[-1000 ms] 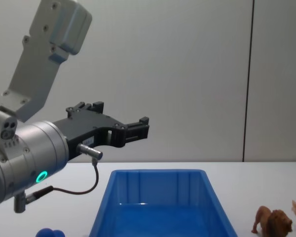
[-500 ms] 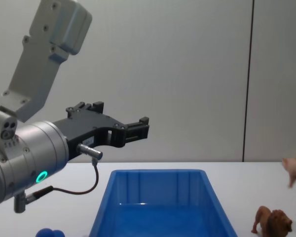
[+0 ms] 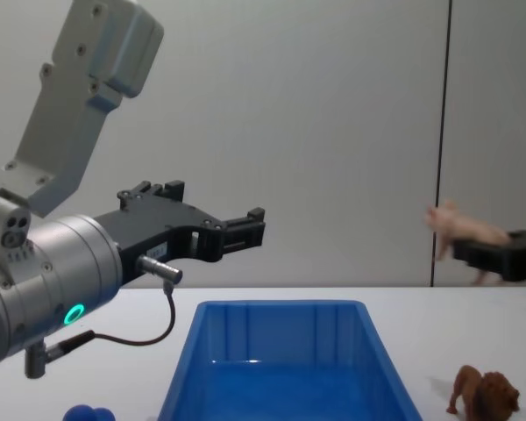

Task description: Pick up the two dolls from the table and place them into the box.

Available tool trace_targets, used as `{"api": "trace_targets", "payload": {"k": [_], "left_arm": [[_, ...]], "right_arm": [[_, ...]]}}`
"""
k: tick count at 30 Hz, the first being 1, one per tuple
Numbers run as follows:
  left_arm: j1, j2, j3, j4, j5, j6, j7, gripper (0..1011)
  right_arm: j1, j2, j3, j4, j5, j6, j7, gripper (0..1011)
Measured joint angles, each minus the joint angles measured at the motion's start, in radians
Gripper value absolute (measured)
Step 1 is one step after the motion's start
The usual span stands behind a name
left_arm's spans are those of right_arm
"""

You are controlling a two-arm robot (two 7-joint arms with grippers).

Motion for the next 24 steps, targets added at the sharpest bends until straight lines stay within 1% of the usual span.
{"api": "trace_targets", "payload": {"k": [2, 3, 8, 11, 12, 18, 21, 23, 24], "left_arm": [[0.0, 0.0, 0.0, 0.0, 0.0, 0.0, 0.0, 1001], [0.0, 0.0, 0.0, 0.0, 0.0, 0.0, 0.0, 1001], [0.0, 0.0, 0.0, 0.0, 0.0, 0.0, 0.0, 1001], [0.0, 0.0, 0.0, 0.0, 0.0, 0.0, 0.0, 1001], [0.0, 0.0, 0.0, 0.0, 0.0, 0.0, 0.0, 1001], [0.0, 0.0, 0.0, 0.0, 0.0, 0.0, 0.0, 1002], [0.0, 0.0, 0.0, 0.0, 0.0, 0.0, 0.0, 1001], [0.0, 0.0, 0.0, 0.0, 0.0, 0.0, 0.0, 1001], [0.0, 0.0, 0.0, 0.0, 0.0, 0.0, 0.0, 1001]], "right_arm": [[0.029, -0.017, -0.013, 0.016, -0.009, 0.012, 0.035, 378], [0.029, -0.017, -0.013, 0.016, -0.009, 0.012, 0.035, 378], [0.081, -0.059, -0.048, 0.057, -0.028, 0.039, 0.091, 378], [0.095, -0.072, -0.061, 0.072, -0.037, 0.047, 0.111, 378], [0.104, -0.082, -0.071, 0.082, -0.043, 0.052, 0.122, 378], [0.128, -0.11, -0.102, 0.112, -0.061, 0.067, 0.154, 381], [0.133, -0.117, -0.111, 0.119, -0.066, 0.07, 0.162, 453], [0.138, -0.124, -0.12, 0.126, -0.071, 0.073, 0.168, 548], [0.139, -0.125, -0.121, 0.127, -0.072, 0.073, 0.169, 548]]}}
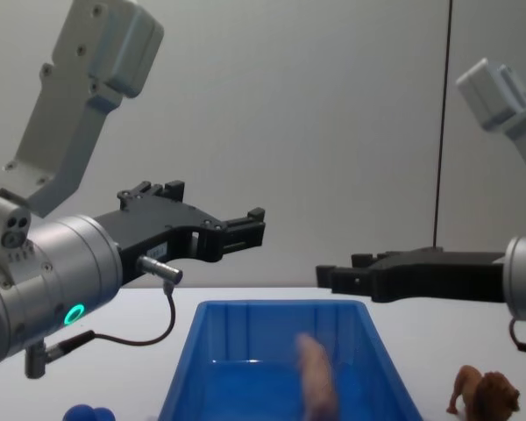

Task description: Pick up the two dolls from the table and place them into the box.

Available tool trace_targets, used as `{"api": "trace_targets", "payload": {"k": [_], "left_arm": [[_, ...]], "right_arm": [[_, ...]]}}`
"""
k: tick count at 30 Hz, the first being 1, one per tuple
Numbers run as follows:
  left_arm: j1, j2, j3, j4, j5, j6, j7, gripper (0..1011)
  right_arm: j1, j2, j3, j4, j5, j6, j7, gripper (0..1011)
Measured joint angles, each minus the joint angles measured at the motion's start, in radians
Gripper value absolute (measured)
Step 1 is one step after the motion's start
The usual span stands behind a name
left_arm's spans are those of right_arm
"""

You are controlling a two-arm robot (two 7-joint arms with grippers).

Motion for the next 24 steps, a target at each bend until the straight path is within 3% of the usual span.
{"api": "trace_targets", "payload": {"k": [9, 15, 24], "left_arm": [[0.0, 0.0, 0.0, 0.0, 0.0, 0.0, 0.0, 1001], [0.0, 0.0, 0.0, 0.0, 0.0, 0.0, 0.0, 1001], [0.0, 0.0, 0.0, 0.0, 0.0, 0.0, 0.0, 1001]], "right_arm": [[0.002, -0.002, -0.007, 0.003, -0.005, -0.005, -0.01, 822], [-0.018, 0.016, 0.002, -0.02, 0.0, -0.022, -0.051, 998], [-0.077, 0.064, 0.031, -0.081, 0.034, -0.036, -0.118, 1001]]}}
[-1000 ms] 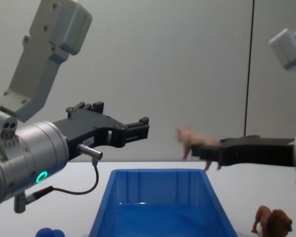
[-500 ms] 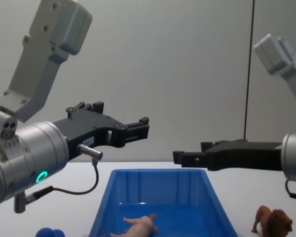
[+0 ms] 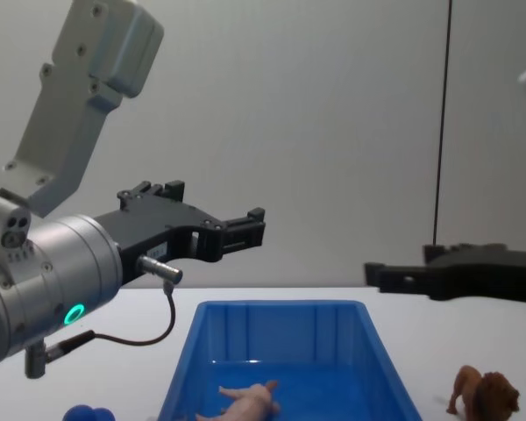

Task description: Pick up the two dolls from the table and place them into the box.

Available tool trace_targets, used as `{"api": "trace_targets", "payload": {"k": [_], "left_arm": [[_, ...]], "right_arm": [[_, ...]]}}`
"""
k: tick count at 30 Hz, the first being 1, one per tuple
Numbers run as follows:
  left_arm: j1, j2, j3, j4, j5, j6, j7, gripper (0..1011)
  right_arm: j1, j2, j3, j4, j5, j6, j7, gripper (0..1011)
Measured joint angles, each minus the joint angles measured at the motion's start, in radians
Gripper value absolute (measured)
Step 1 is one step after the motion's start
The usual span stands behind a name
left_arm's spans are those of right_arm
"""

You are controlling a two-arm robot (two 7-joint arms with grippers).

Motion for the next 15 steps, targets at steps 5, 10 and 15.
{"api": "trace_targets", "payload": {"k": [5, 10, 15], "left_arm": [[0.0, 0.0, 0.0, 0.0, 0.0, 0.0, 0.0, 1001], [0.0, 0.0, 0.0, 0.0, 0.0, 0.0, 0.0, 1001], [0.0, 0.0, 0.0, 0.0, 0.0, 0.0, 0.0, 1001]], "right_arm": [[-0.04, 0.028, 0.013, -0.032, 0.023, 0.0, -0.029, 1001], [-0.085, 0.057, 0.026, -0.062, 0.051, 0.008, -0.055, 1001], [-0.125, 0.081, 0.033, -0.077, 0.076, 0.023, -0.071, 1001]]}}
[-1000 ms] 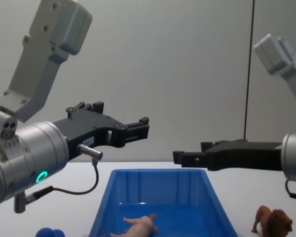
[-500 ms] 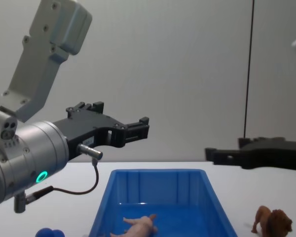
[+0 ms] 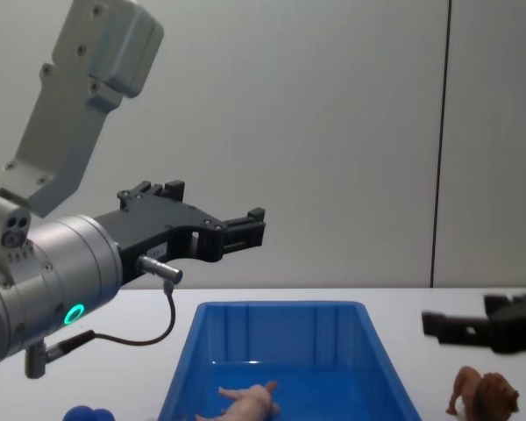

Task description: Pick up the two dolls from the table and place them into the box.

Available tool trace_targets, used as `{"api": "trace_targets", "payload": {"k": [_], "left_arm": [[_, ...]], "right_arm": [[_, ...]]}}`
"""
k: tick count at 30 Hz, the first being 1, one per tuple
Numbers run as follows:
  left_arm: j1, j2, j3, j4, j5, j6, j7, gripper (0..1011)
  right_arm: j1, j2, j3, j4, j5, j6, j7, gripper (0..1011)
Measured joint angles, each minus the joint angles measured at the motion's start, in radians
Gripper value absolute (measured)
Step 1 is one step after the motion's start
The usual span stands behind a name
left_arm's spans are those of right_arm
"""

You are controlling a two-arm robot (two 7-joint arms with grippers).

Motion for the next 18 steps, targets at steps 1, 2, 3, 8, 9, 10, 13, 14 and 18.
{"api": "trace_targets", "payload": {"k": [1, 2, 3, 8, 9, 10, 13, 14, 18], "left_arm": [[0.0, 0.0, 0.0, 0.0, 0.0, 0.0, 0.0, 1001], [0.0, 0.0, 0.0, 0.0, 0.0, 0.0, 0.0, 1001], [0.0, 0.0, 0.0, 0.0, 0.0, 0.0, 0.0, 1001], [0.0, 0.0, 0.0, 0.0, 0.0, 0.0, 0.0, 1001], [0.0, 0.0, 0.0, 0.0, 0.0, 0.0, 0.0, 1001], [0.0, 0.0, 0.0, 0.0, 0.0, 0.0, 0.0, 1001], [0.0, 0.0, 0.0, 0.0, 0.0, 0.0, 0.0, 1001], [0.0, 0.0, 0.0, 0.0, 0.0, 0.0, 0.0, 1001], [0.0, 0.0, 0.0, 0.0, 0.0, 0.0, 0.0, 1001]], "right_arm": [[-0.007, 0.002, 0.0, -0.001, 0.003, 0.002, -0.002, 1001], [-0.011, 0.005, 0.001, -0.001, 0.005, 0.004, -0.004, 1001], [-0.021, 0.01, 0.001, -0.001, 0.01, 0.008, -0.008, 1001], [-0.045, 0.018, 0.001, 0.006, 0.02, 0.018, -0.021, 1001], [-0.047, 0.019, 0.001, 0.007, 0.02, 0.019, -0.022, 1001], [-0.05, 0.02, 0.0, 0.009, 0.021, 0.02, -0.023, 1001], [-0.058, 0.021, -0.002, 0.017, 0.022, 0.023, -0.028, 987], [-0.06, 0.021, -0.003, 0.019, 0.023, 0.024, -0.029, 963], [-0.067, 0.022, -0.005, 0.028, 0.025, 0.026, -0.033, 879]]}}
